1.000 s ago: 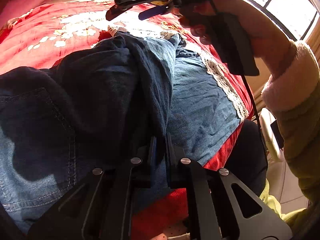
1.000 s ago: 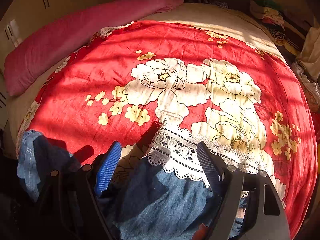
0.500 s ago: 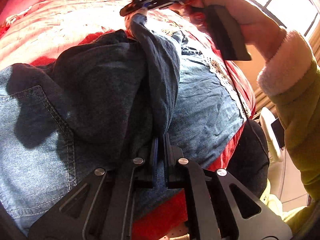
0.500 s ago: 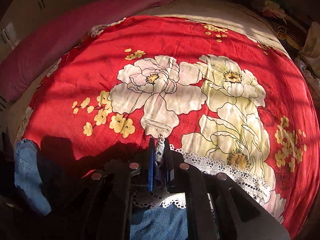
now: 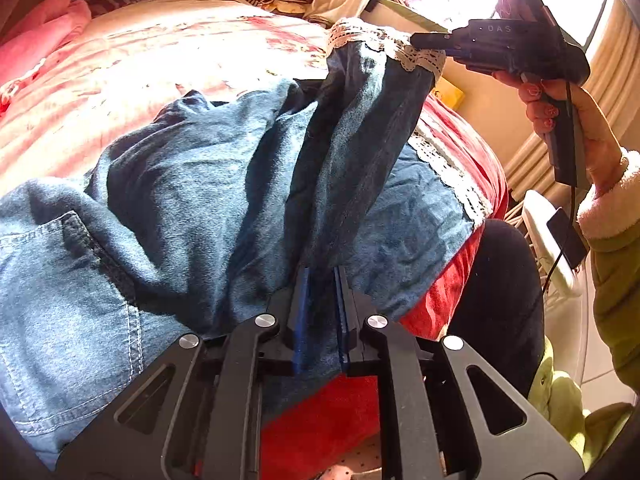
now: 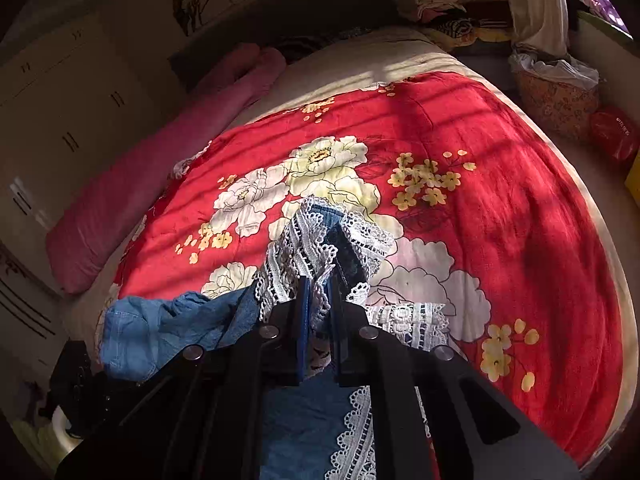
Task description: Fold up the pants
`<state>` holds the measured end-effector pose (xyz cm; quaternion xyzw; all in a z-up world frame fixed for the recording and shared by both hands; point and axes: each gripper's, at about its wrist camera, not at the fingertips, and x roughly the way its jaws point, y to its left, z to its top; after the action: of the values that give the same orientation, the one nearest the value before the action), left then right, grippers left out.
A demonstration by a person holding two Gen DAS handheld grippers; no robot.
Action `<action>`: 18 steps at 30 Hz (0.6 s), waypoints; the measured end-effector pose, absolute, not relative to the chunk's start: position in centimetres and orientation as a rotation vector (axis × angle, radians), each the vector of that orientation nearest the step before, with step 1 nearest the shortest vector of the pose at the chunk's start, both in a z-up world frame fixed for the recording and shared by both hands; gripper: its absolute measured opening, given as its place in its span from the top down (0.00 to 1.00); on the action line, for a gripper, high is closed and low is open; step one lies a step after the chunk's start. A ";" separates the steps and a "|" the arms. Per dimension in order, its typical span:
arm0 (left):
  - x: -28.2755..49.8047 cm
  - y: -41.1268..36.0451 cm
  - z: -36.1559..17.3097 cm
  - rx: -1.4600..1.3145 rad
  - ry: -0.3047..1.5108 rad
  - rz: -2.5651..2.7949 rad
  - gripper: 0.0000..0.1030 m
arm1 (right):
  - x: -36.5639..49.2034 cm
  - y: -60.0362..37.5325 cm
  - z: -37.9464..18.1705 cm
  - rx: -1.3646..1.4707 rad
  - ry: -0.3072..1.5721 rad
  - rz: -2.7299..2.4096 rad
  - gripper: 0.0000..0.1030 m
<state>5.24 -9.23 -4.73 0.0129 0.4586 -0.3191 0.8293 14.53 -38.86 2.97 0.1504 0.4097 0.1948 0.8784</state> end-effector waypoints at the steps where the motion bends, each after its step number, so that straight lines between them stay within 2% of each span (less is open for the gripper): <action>1: 5.1 -9.6 -4.7 0.045 0.970 -0.684 0.85 | 13.9 -39.2 2.7 0.329 0.852 0.407 0.93; 4: 4.7 -10.5 -4.6 0.102 0.948 -0.689 0.76 | 12.1 -40.2 2.2 0.355 0.841 0.404 0.93; 11: 5.3 -12.3 -5.2 0.213 0.930 -0.656 0.76 | 9.1 -42.1 1.0 0.411 0.841 0.394 0.92; 12: 5.4 -12.2 -5.2 0.218 0.928 -0.652 0.79 | 8.7 -42.2 0.8 0.416 0.842 0.393 0.92; 13: 5.6 -12.2 -5.2 0.218 0.926 -0.648 0.92 | 8.3 -42.4 0.6 0.418 0.843 0.392 0.92; 14: 5.7 -12.0 -5.0 0.214 0.927 -0.646 0.97 | 7.9 -42.5 0.3 0.423 0.846 0.392 0.92; 18: 5.3 -11.1 -3.7 0.193 0.909 -0.669 1.00 | 6.6 -42.8 -1.0 0.425 0.875 0.394 0.92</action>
<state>5.27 -11.07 -3.66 0.0914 0.4302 -0.3166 0.8404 6.56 -42.75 -1.00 0.2027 0.4179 0.1878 0.8654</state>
